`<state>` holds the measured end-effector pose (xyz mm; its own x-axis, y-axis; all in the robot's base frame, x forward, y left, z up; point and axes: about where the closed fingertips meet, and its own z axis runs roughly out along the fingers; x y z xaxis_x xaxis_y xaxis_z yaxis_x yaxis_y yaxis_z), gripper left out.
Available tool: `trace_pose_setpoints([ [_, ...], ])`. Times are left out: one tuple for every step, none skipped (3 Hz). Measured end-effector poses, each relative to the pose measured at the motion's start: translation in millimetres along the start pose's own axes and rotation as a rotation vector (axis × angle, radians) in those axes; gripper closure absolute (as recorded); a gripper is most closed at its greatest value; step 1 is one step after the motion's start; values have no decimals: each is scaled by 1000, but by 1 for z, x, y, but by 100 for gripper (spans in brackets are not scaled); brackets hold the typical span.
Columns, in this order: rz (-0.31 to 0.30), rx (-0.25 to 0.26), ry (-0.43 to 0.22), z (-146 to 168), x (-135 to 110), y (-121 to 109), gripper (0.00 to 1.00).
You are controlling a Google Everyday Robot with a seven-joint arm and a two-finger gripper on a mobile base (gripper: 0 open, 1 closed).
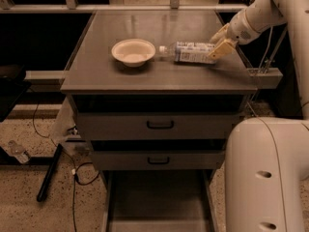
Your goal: Place blue plastic bottle into bottom drawer
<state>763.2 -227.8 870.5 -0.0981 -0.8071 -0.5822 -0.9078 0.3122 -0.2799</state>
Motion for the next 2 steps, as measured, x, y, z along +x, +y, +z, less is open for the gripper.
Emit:
trace_pose_setpoints([
  [0,0,0,0,0,0,100],
  [0,0,0,1,0,0,100],
])
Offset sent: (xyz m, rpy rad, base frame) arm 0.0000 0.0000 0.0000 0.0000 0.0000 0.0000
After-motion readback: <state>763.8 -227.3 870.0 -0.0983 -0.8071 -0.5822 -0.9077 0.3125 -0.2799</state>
